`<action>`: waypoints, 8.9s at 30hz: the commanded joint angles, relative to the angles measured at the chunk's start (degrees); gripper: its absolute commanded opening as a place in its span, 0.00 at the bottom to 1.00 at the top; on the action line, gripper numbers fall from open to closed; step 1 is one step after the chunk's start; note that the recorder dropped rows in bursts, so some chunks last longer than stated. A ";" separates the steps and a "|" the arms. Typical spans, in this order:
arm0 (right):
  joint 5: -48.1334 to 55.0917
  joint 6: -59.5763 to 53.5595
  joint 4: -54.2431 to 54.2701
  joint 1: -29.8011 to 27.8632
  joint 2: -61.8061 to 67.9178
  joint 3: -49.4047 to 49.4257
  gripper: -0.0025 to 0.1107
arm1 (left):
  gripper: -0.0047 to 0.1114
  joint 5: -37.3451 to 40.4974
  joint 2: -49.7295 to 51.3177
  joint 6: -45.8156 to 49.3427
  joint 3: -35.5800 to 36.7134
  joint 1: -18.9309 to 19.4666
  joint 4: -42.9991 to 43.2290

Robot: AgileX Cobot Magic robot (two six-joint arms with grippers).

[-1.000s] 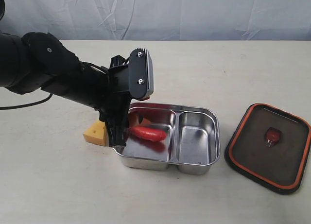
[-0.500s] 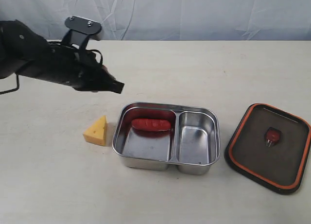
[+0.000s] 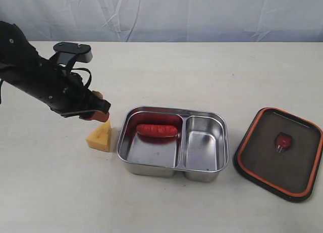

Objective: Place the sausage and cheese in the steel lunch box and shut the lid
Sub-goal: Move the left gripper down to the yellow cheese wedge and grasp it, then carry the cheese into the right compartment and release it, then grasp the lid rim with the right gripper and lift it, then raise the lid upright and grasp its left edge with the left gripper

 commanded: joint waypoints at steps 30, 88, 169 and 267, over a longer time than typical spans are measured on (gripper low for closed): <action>-0.09 0.05 -0.62 -0.17 -0.22 0.23 0.01 | 0.41 -7.84 11.46 0.81 -0.19 -4.18 5.08; -0.09 0.28 -0.73 -0.17 -0.22 0.23 0.01 | 0.11 -16.32 10.93 18.94 -13.83 -31.28 -11.13; -5.10 -8.75 22.31 -36.83 80.37 -21.50 0.39 | 0.04 2.14 -2.42 2.29 -10.77 -18.36 12.14; -2.55 -49.33 70.38 -33.20 47.71 -19.77 0.01 | 0.53 37.15 0.79 38.53 -10.77 2.10 -61.67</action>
